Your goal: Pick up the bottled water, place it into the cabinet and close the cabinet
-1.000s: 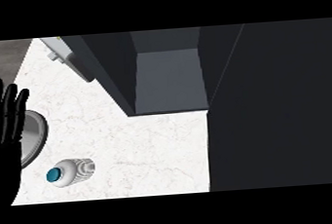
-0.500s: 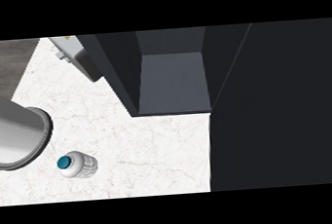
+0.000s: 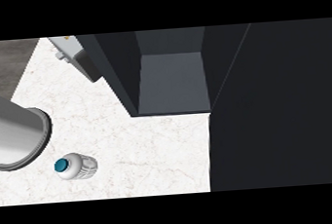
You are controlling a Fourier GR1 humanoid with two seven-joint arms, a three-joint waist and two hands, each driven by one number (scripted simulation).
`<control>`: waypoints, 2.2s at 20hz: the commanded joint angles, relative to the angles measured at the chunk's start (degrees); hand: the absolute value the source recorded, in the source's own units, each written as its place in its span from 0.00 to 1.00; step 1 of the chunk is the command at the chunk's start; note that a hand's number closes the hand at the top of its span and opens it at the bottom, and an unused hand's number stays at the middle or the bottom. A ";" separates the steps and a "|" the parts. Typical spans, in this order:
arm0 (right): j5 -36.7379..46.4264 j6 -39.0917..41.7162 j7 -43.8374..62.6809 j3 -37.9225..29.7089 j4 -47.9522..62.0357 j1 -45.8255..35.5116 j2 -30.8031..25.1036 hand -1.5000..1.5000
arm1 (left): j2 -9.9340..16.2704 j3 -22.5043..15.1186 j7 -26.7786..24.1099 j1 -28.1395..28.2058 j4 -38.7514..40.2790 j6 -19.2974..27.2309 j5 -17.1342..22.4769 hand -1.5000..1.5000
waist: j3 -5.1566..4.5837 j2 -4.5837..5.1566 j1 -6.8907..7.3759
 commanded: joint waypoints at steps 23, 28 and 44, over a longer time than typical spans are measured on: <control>-3.03 9.24 -10.56 -0.37 -10.83 22.30 -1.30 0.00 | -0.30 0.96 -5.31 0.04 8.66 0.79 4.63 0.00 | 0.03 0.41 -1.69; -2.25 10.00 -11.63 0.92 -13.45 26.18 -1.14 0.00 | 1.96 7.96 -3.48 -8.14 17.76 1.41 8.77 0.00 | -0.02 0.45 -2.29; -4.84 13.72 -16.18 -1.37 -17.31 34.57 -1.75 0.00 | 1.55 9.60 -15.48 -25.47 51.18 -1.12 1.59 0.00 | -0.09 0.62 -1.69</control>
